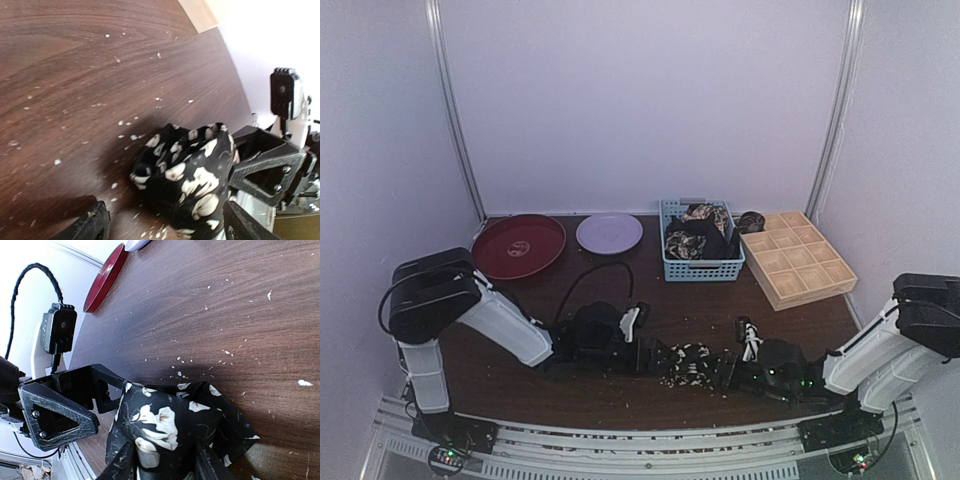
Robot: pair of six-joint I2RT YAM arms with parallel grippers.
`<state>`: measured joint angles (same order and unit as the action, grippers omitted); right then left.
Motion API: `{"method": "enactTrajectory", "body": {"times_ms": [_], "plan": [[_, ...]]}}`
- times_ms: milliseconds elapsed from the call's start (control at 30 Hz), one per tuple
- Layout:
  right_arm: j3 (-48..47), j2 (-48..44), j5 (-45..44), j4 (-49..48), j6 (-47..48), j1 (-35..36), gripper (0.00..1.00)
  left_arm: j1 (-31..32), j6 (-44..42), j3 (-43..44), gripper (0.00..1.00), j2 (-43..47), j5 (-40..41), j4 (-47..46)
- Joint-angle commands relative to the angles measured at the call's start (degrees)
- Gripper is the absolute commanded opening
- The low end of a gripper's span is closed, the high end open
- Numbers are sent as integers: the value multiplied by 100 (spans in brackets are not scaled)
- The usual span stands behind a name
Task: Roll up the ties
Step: Roll the tie at the center of the board, then pick up the tie from the center of the board.
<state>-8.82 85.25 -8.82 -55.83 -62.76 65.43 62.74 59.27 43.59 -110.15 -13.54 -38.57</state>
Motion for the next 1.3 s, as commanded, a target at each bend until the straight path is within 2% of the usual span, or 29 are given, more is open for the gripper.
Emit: {"method": "enactTrajectory", "body": {"times_ms": [0,200,500,667,833,1033,1167,1267], "plan": [[129,92,145,18,34,-78,39,19,619,4,80,-336,-163,-924],[137,304,489,-396,44,-183,37,35,1215,145,76,-886,-501,-1710],[199,505,669,-735,-10,-296,39,90,1471,350,65,-1038,-547,-1369],[71,-236,547,289,18,-307,46,91,1428,318,57,-1115,-466,-1300],[26,-1173,85,1528,41,-309,54,81,1375,368,53,-1167,-520,-1266],[-29,-1304,42,1838,-19,-307,41,80,1305,404,54,-1069,-458,-1042],[-62,-936,272,1404,-94,-305,36,93,1315,400,58,-976,-443,-1039],[-97,-533,535,978,-158,-305,31,143,1573,290,61,-931,-514,-1416]]}}
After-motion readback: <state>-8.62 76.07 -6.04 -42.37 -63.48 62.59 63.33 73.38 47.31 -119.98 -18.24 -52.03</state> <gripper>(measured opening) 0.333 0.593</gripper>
